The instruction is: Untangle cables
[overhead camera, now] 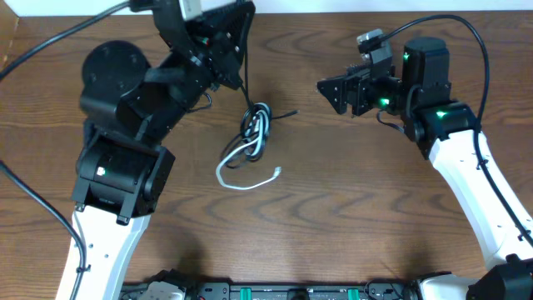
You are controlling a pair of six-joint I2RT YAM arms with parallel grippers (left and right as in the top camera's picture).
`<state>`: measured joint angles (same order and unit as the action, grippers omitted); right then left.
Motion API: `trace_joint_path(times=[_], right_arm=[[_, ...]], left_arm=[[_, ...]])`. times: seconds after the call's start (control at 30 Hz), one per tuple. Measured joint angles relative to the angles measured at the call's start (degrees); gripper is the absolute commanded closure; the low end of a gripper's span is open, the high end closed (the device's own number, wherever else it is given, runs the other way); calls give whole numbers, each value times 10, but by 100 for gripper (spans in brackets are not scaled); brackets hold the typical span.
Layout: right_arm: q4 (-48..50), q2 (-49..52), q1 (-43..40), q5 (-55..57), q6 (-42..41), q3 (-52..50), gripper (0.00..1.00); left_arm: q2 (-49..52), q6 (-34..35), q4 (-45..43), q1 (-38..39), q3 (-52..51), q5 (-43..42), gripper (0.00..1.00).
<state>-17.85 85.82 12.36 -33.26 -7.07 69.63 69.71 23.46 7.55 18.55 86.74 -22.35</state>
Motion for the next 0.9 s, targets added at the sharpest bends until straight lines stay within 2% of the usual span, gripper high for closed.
trace_joint_path(times=[0.1,0.23,0.67,0.9], right_arm=[[17,3,14,-6,-17,0,16],[38,16,31,-10,-48,0,16],[49,89,42,-32,-137,1,21],[120,150,48,-76,-222,1,21]], left_arm=[[-2,26,-14,0,0,14,92],[4,46,15,0,0,34,92],[116,49,25,0,0,44,92],[137,49,3,0,0,25,92]])
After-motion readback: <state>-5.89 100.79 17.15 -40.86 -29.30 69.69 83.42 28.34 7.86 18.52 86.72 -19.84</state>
